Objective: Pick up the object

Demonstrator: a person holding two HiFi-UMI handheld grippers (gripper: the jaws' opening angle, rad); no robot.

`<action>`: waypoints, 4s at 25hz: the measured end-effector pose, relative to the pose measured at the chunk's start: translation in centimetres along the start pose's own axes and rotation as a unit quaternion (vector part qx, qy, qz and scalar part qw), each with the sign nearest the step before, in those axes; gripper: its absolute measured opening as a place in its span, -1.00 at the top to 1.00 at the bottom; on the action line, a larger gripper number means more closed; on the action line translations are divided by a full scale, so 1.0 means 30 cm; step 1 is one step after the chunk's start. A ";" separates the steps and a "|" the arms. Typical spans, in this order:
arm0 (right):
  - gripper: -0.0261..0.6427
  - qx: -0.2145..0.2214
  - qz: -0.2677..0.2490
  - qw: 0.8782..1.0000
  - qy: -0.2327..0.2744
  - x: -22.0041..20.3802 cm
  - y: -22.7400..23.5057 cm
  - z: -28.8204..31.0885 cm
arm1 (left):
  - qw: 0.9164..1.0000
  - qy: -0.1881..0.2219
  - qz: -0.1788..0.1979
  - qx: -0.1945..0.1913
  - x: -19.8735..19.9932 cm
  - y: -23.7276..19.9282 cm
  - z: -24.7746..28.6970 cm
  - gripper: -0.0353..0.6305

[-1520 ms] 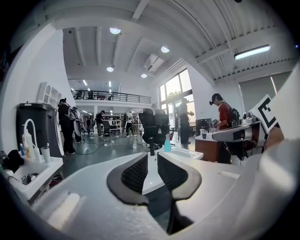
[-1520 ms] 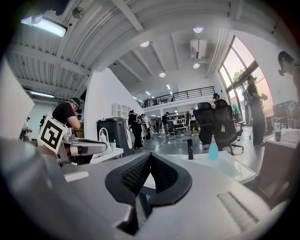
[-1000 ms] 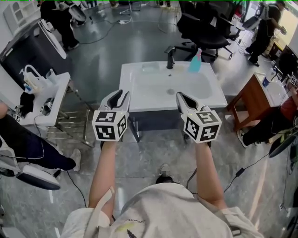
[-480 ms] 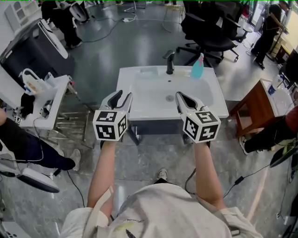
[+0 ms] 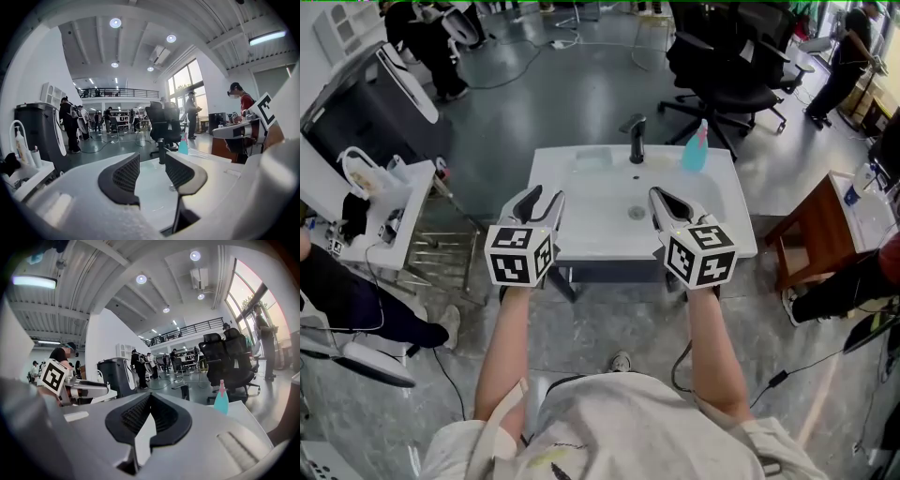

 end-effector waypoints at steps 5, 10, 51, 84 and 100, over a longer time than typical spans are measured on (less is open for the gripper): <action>0.91 0.002 -0.001 1.000 0.000 0.008 0.035 0.035 | 1.000 -0.002 0.001 0.005 0.005 -0.008 0.036 0.34; 0.91 0.005 -0.005 1.000 -0.002 0.001 0.042 0.071 | 1.000 -0.002 -0.001 0.012 0.001 -0.050 0.059 0.33; 0.91 -0.068 -0.038 0.997 -0.009 0.214 0.050 0.910 | 0.998 0.024 -0.010 -0.065 0.131 -0.748 0.656 0.29; 0.91 -0.016 -0.035 0.999 -0.009 0.226 0.366 0.908 | 0.992 -0.024 0.068 -0.102 0.191 -0.466 0.926 0.29; 0.91 -0.028 -0.032 0.999 -0.021 0.183 0.351 0.899 | 0.945 -0.134 0.184 -0.236 0.058 -0.348 1.028 0.29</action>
Point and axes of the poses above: the fingertips, and each gripper's own axes: z forward along the fingers, y to its right, x out of its top, the point moved 5 cm from there along -z, backward along the fingers, and after that the axes turned 6 degrees about -x, right-handed, at the moved point
